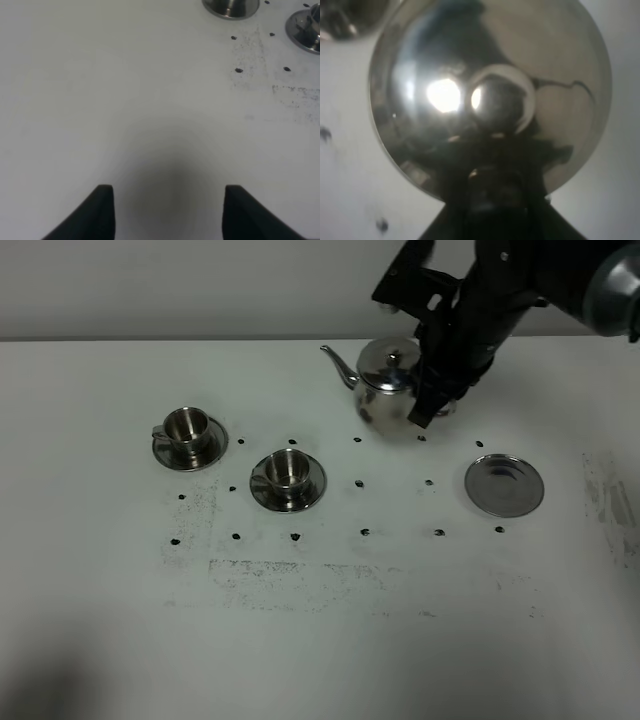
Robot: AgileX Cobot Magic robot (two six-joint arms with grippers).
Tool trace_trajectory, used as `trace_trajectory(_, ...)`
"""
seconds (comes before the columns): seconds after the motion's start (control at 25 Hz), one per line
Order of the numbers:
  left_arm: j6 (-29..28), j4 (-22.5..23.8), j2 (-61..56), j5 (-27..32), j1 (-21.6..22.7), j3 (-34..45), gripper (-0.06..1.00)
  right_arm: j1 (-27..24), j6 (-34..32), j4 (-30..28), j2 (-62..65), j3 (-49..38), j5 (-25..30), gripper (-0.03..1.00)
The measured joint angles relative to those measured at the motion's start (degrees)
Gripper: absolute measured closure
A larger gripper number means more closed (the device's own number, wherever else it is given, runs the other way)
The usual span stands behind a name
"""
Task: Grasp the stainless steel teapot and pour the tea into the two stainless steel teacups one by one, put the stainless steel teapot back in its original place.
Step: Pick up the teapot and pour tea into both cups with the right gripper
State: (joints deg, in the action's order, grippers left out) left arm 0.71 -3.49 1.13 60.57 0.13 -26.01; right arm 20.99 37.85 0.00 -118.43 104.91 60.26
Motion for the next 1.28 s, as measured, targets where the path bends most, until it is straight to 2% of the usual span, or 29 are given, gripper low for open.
trace_trajectory(0.28,0.0,0.0,0.0,0.0,0.0,0.0,0.48,5.6,1.6,0.0,-8.1,11.7,1.0,0.77)
trace_trajectory(0.56,0.0,0.0,0.0,0.0,0.0,0.0,0.48,8.3,4.6,-2.0,-13.4,19.3,0.9,0.77)
trace_trajectory(1.12,0.0,0.0,0.0,0.0,0.0,0.0,0.48,10.4,9.5,-3.2,-21.0,29.8,-0.7,0.77)
trace_trajectory(1.28,0.0,0.0,0.0,0.0,0.0,0.0,0.48,10.5,11.2,-4.2,-22.1,30.4,-0.9,0.77)
